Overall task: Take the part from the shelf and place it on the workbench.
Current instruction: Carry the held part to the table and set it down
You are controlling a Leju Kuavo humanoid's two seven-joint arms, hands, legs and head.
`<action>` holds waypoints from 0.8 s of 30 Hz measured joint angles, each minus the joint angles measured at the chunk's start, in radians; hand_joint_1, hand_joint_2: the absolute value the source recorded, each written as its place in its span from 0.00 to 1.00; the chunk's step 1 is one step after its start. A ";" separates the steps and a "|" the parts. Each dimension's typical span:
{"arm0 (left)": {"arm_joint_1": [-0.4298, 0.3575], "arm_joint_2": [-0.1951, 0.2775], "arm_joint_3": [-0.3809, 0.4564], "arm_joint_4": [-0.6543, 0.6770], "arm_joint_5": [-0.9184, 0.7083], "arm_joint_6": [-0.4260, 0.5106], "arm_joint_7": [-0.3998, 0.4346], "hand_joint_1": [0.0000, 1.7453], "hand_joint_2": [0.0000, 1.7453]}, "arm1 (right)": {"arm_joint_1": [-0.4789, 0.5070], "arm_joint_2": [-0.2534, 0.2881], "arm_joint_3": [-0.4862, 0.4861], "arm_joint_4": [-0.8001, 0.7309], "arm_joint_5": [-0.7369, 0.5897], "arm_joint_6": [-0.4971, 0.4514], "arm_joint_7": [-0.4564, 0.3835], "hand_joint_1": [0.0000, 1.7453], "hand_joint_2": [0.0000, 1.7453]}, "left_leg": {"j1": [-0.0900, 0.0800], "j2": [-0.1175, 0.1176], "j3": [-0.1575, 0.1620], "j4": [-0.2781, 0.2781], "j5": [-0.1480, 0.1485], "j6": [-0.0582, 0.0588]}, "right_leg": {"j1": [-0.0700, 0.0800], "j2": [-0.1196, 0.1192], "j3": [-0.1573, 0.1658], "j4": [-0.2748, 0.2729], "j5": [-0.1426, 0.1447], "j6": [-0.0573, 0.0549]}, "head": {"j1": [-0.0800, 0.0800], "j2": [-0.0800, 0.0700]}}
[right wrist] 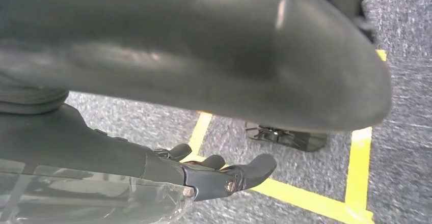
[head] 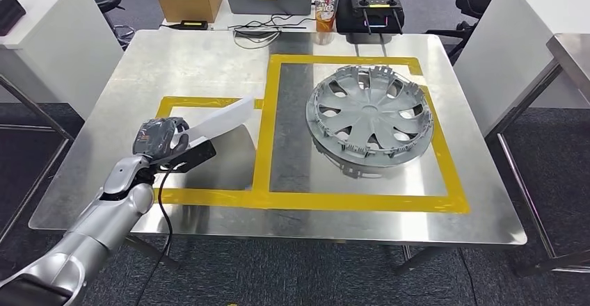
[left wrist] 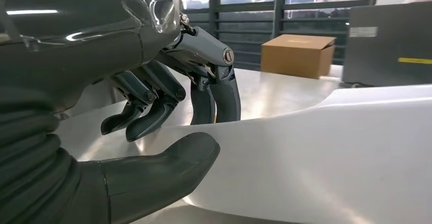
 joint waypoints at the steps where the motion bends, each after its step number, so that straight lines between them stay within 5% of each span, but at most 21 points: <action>1: 0.004 0.004 0.010 0.008 -0.006 0.005 -0.007 0.73 1.00 | -0.001 -0.001 0.000 0.000 0.002 0.003 0.000 0.00 0.00 | -0.002 0.000 -0.002 0.005 -0.004 -0.004 | 0.001 0.000 0.016 -0.031 0.009 -0.007 | 0.000 0.000; 4: 0.022 0.015 0.025 0.024 -0.029 0.025 -0.038 0.00 1.00 | -0.004 -0.001 0.000 0.002 0.009 0.019 0.001 0.00 0.00 | 0.000 0.000 -0.007 0.012 -0.010 -0.015 | 0.003 0.001 0.021 -0.040 0.012 -0.031 | -0.001 0.000; 6: 0.036 0.022 0.032 0.029 -0.035 0.041 -0.068 0.00 1.00 | -0.006 0.002 0.000 0.010 0.013 0.034 0.001 0.00 0.00 | 0.005 0.001 -0.026 0.055 -0.039 -0.028 | -0.001 0.001 0.025 -0.043 0.012 -0.041 | -0.004 0.000; 8: 0.050 0.027 0.037 0.034 -0.039 0.060 -0.093 0.00 1.00 | -0.006 0.006 0.000 0.021 0.017 0.044 0.001 0.00 0.00 | 0.010 0.003 -0.080 0.172 -0.100 -0.039 | -0.002 0.001 0.028 -0.043 0.011 -0.048 | -0.007 0.000; 10: 0.065 0.028 0.042 0.039 -0.038 0.080 -0.109 0.00 0.50 | -0.006 0.010 0.000 0.032 0.017 0.051 0.000 0.00 0.00 | 0.015 0.003 -0.138 0.286 -0.139 -0.044 | -0.002 0.001 0.028 -0.043 0.010 -0.050 | -0.007 0.000; 12: 0.079 0.026 0.054 0.041 -0.023 0.095 -0.125 0.00 0.00 | -0.006 0.013 0.000 0.039 0.014 0.054 -0.003 0.00 0.00 | 0.018 0.003 -0.134 0.268 -0.109 -0.043 | -0.001 0.002 0.030 -0.042 0.009 -0.050 | -0.007 0.000; 14: 0.084 0.023 0.073 0.040 0.025 0.105 -0.156 0.00 0.00 | -0.007 0.016 0.000 0.042 0.009 0.054 -0.005 0.00 0.00 | 0.018 0.003 -0.067 0.130 -0.043 -0.035 | 0.000 0.002 0.033 -0.043 0.008 -0.048 | -0.007 0.000; 16: 0.089 0.016 0.105 0.030 0.132 0.103 -0.222 0.00 0.00 | -0.008 0.018 0.000 0.043 0.001 0.052 -0.010 0.00 0.00 | 0.012 0.004 -0.016 0.030 -0.013 -0.026 | 0.004 0.003 0.033 -0.043 0.007 -0.043 | -0.007 0.000; 21: 0.139 -0.032 0.236 -0.050 0.491 -0.004 -0.403 0.00 0.00 | -0.009 0.022 0.000 0.053 -0.017 0.055 -0.024 0.00 0.00 | 0.010 0.005 0.008 -0.008 -0.003 0.002 | 0.003 0.001 0.022 -0.022 -0.009 -0.022 | -0.005 0.000; 24: 0.199 -0.075 0.324 -0.163 0.800 -0.158 -0.480 0.00 0.00 | -0.007 0.022 0.000 0.060 -0.028 0.061 -0.039 0.00 0.00 | 0.008 0.006 0.013 -0.015 0.002 0.013 | 0.002 0.000 -0.065 0.160 -0.088 -0.031 | -0.002 0.000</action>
